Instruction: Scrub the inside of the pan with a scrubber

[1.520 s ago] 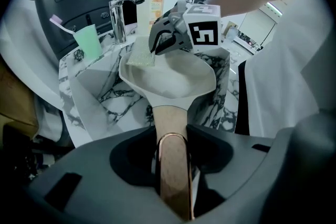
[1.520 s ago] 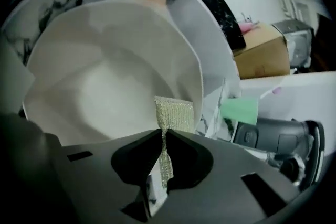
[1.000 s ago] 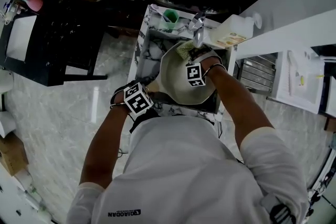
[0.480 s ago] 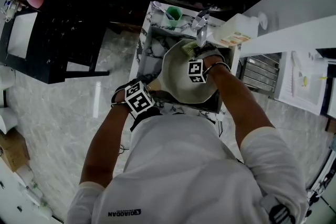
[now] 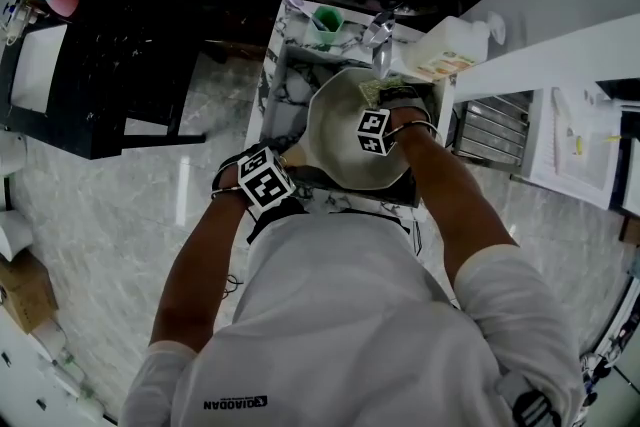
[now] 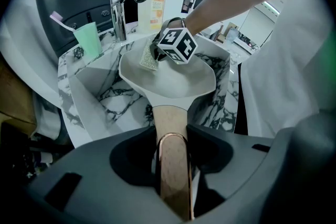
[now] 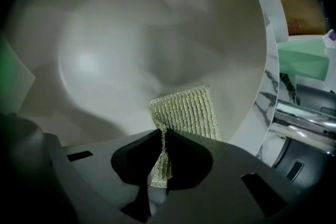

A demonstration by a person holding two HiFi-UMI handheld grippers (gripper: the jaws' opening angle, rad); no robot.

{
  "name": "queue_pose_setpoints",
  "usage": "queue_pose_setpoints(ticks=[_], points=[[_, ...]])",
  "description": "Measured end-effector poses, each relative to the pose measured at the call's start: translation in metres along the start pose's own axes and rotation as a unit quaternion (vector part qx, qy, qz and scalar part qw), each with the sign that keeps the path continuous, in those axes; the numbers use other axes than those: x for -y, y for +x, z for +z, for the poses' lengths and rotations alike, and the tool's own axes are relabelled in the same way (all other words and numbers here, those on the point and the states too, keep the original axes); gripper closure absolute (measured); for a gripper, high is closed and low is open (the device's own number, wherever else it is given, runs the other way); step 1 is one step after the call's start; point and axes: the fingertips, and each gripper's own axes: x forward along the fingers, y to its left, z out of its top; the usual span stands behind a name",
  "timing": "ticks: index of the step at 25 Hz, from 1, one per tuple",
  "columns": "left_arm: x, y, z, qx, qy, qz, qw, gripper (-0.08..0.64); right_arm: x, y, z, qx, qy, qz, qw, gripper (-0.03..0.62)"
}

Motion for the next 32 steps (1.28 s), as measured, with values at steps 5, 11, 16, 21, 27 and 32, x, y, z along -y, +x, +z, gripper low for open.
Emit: queue_pose_setpoints(ticks=[5, 11, 16, 21, 27, 32], points=[[0.000, 0.002, -0.002, 0.001, 0.001, 0.003, 1.0000, 0.376, -0.023, 0.001, -0.010, -0.029, 0.058, 0.057, 0.996, 0.532], [0.000, 0.008, -0.009, -0.008, -0.002, -0.004, 1.0000, 0.376, -0.049, -0.001, -0.021, -0.058, 0.095, 0.118, 0.987, 0.532], [-0.001, 0.007, -0.009, -0.007, -0.004, -0.007, 0.9999, 0.376, -0.066, -0.006, -0.026, -0.078, 0.125, 0.155, 0.977, 0.532], [0.001, 0.006, -0.008, -0.007, -0.004, -0.007, 0.9999, 0.376, -0.088, -0.017, -0.028, -0.095, 0.153, 0.202, 0.963, 0.532], [0.002, 0.006, -0.007, -0.004, -0.003, -0.005, 1.0000, 0.376, -0.115, -0.032, -0.026, -0.118, 0.180, 0.276, 0.937, 0.532], [0.002, 0.005, -0.006, -0.003, -0.001, -0.004, 1.0000, 0.376, -0.129, -0.045, -0.022, -0.119, 0.203, 0.312, 0.920, 0.532]])
